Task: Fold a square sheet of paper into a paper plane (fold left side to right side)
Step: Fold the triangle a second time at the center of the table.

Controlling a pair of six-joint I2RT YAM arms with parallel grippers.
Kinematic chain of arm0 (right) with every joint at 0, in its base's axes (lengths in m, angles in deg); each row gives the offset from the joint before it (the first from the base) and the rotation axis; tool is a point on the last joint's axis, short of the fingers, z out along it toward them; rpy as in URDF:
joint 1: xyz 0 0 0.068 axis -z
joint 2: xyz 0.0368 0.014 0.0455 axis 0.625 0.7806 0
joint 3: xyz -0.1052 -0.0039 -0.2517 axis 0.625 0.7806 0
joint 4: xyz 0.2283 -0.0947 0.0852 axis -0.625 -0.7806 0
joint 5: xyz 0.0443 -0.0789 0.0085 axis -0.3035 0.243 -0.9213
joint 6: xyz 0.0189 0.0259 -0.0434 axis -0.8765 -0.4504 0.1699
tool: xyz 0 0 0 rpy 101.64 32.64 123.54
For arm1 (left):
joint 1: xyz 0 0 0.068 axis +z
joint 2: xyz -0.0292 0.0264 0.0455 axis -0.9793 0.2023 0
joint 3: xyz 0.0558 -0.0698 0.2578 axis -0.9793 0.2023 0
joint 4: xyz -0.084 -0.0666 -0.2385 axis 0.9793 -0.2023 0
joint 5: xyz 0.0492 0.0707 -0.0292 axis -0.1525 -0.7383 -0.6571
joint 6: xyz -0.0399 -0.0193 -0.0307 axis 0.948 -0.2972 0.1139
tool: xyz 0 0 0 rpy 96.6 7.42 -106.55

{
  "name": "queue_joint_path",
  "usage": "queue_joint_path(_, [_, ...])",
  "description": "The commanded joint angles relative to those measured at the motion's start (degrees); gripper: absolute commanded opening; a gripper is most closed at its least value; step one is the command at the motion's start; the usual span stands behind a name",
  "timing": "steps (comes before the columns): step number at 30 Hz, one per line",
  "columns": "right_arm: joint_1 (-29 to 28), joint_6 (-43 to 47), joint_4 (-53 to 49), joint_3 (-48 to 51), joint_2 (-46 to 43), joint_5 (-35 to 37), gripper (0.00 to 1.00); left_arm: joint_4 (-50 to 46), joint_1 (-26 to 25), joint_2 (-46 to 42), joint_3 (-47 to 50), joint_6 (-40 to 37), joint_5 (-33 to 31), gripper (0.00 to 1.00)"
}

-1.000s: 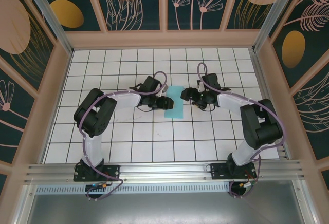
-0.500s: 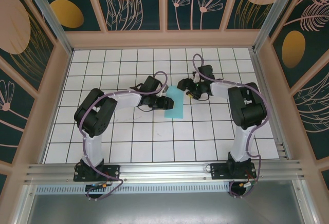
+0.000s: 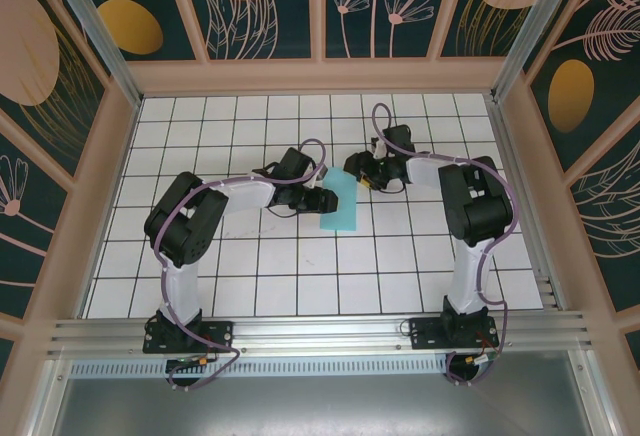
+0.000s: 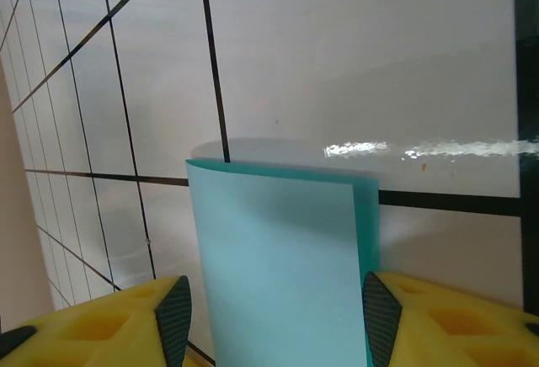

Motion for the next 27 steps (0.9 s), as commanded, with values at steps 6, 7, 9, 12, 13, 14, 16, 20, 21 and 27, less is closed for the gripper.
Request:
queue_joint_path(6, [-0.8,0.6,0.9,1.1,-1.4,-2.2,0.52,-3.0,-0.4,2.2,0.1,-1.0,-2.2,0.56])
queue_joint_path(7, [-0.8,0.5,0.9,1.6,-2.0,-2.2,0.51,-3.0,-0.3,2.2,0.1,-0.9,-2.2,0.56])
queue_joint_path(9, [-0.7,0.4,1.2,2.8,-3.3,-2.3,0.49,-3.0,-0.3,2.2,0.1,-0.9,-2.3,0.56])
queue_joint_path(12, [-0.8,0.1,1.7,4.7,-5.3,-2.7,0.48,-2.8,-0.3,2.2,0.1,-0.8,-2.3,0.56])
queue_joint_path(13, [-0.8,0.1,1.5,5.2,-5.7,-2.8,0.48,-2.8,-0.3,2.2,0.1,-0.8,-2.3,0.56])
queue_joint_path(14, [-0.8,0.1,1.4,5.7,-6.1,-3.1,0.48,-2.7,-0.3,2.2,0.1,-0.8,-2.3,0.56])
queue_joint_path(16, [-1.1,0.0,1.6,6.7,-6.6,-3.6,0.48,-2.6,-0.3,2.0,0.2,-0.8,-2.2,0.56])
queue_joint_path(20, [-1.8,-0.3,1.6,8.2,-7.4,-4.3,0.45,-2.1,-0.3,1.3,0.4,-0.8,-1.8,0.56])
queue_joint_path(21, [-1.9,-0.3,1.4,8.5,-7.6,-4.1,0.45,-2.0,-0.3,1.1,0.5,-0.8,-1.7,0.56])
queue_joint_path(27, [-2.5,-0.5,0.2,9.2,-8.2,-4.3,0.44,-1.1,-0.3,-1.9,1.0,-1.3,-2.2,0.6])
